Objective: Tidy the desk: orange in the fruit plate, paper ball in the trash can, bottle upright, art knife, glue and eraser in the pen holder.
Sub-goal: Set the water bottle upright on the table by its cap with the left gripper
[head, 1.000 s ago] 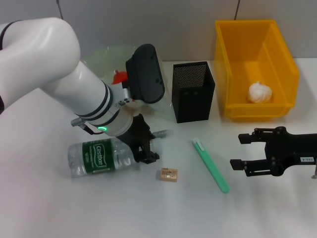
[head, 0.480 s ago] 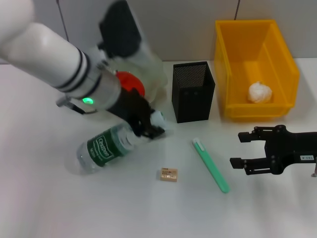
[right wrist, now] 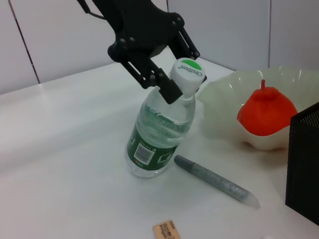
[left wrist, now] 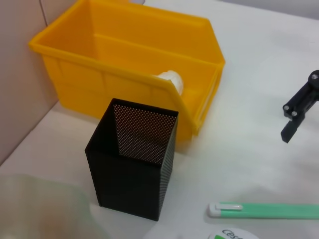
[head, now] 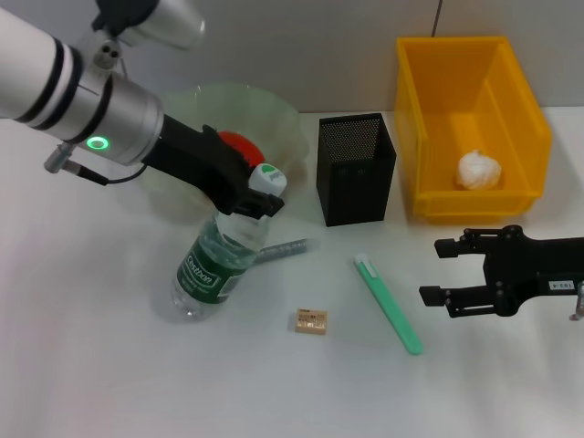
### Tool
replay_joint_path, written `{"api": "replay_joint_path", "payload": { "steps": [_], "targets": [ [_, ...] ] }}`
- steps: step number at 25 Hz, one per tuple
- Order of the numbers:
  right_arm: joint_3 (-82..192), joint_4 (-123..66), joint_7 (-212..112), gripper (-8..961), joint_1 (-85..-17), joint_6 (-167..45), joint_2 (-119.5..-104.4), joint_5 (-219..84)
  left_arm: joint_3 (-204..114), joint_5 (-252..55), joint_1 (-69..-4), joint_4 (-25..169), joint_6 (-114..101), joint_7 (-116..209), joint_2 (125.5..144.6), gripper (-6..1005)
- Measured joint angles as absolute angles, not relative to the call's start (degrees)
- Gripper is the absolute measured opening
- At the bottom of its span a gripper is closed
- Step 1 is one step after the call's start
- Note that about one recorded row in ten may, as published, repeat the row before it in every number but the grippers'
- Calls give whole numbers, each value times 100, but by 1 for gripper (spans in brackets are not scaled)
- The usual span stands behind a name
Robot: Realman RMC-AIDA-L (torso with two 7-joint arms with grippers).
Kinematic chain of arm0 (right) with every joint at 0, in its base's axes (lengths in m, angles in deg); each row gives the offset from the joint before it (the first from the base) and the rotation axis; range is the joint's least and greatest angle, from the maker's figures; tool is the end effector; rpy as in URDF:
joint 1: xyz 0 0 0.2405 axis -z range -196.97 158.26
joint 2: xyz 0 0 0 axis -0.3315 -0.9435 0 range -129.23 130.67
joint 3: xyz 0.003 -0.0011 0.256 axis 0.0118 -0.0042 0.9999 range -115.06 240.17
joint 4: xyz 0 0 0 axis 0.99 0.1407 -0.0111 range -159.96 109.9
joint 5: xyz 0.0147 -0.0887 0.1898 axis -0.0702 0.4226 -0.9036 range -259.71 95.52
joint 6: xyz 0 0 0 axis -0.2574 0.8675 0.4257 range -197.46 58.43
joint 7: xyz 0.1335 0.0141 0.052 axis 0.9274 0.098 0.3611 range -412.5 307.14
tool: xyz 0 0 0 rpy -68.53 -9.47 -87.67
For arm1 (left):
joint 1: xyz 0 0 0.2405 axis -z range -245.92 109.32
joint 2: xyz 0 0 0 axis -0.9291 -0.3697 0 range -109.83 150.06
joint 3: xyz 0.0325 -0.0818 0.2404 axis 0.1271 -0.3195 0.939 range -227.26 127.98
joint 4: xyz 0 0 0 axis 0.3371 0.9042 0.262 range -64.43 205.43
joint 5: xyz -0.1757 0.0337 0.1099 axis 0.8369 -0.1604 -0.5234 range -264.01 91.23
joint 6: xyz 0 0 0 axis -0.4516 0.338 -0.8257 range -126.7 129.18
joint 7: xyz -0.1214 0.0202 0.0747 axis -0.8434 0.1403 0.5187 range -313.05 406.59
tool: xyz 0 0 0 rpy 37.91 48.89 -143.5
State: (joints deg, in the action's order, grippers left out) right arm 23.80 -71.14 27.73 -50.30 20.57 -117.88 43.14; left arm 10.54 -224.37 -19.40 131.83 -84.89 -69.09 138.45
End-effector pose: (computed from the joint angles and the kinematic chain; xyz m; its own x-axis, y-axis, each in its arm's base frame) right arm 0.2699 0.3370 0.0193 0.8991 -0.2980 -0.3207 -0.3759 -0.9010 -0.2167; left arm -0.1306 0.4093 0.0130 0.9546 0.2957 -0.0365 0.2761 -0.9241 -0.2641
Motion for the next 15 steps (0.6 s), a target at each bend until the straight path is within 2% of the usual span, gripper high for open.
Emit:
{"api": "replay_joint_path", "payload": {
  "steps": [15],
  "targets": [
    [2380,-7108,2796,783,-5021,2048,-11793,4314,290,-22034,-2362,13760,-9164,-6888,13823,448]
  ]
}}
